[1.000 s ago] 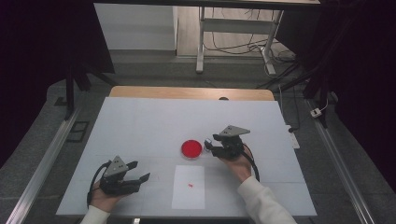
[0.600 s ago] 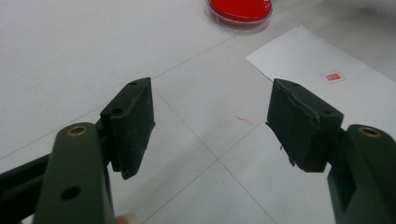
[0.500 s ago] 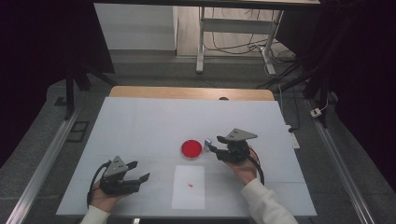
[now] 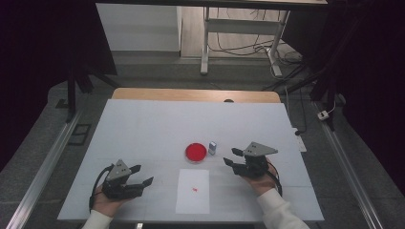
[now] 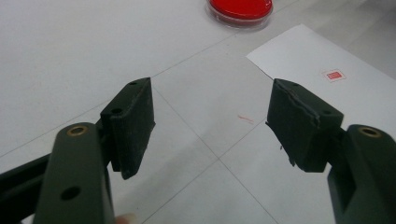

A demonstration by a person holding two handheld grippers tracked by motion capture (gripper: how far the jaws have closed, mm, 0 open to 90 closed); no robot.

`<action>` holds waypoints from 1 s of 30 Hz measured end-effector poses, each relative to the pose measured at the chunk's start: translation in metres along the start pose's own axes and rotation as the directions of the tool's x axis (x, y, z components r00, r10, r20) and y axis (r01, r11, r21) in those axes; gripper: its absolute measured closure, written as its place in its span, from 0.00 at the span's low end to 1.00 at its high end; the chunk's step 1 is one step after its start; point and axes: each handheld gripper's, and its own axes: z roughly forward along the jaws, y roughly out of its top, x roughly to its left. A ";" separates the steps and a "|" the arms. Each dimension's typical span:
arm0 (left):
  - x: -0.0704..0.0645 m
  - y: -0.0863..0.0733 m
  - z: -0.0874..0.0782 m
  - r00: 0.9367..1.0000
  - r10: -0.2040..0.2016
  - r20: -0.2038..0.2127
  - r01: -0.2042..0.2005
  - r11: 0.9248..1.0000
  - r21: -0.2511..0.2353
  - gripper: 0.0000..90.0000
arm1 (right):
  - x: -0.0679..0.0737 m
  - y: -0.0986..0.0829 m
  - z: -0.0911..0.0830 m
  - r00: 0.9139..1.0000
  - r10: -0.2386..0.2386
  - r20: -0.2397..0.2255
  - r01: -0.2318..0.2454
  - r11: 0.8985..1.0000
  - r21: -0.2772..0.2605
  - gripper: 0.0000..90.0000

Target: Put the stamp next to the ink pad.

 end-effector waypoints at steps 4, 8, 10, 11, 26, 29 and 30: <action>0.000 0.000 0.001 1.000 0.002 0.004 -0.002 1.000 0.001 0.35 | 0.000 -0.008 -0.011 1.000 -0.001 0.006 0.001 1.000 -0.006 0.53; 0.000 0.000 0.002 1.000 0.004 0.004 -0.004 1.000 0.004 0.35 | -0.003 -0.017 -0.024 1.000 0.000 0.016 0.000 1.000 -0.005 0.53; -0.001 0.000 0.002 1.000 0.004 0.004 -0.004 1.000 0.006 0.35 | -0.005 -0.022 -0.029 1.000 0.001 0.023 0.000 1.000 -0.002 0.53; -0.001 0.000 0.002 1.000 0.004 0.004 -0.004 1.000 0.006 0.35 | -0.006 -0.025 -0.034 1.000 0.001 0.030 -0.001 1.000 0.005 0.53; 0.000 -0.001 0.002 1.000 0.001 -0.005 -0.001 1.000 0.009 0.35 | -0.015 -0.061 -0.065 0.997 -0.001 0.075 -0.003 0.999 0.046 0.52; 0.000 -0.001 0.003 1.000 0.000 -0.006 0.000 1.000 0.010 0.35 | -0.017 -0.063 -0.067 0.997 0.004 0.075 -0.007 0.999 0.046 0.52; 0.000 -0.001 0.003 1.000 0.000 -0.007 0.000 1.000 0.010 0.35 | -0.018 -0.063 -0.068 0.997 0.005 0.080 -0.009 0.999 0.047 0.52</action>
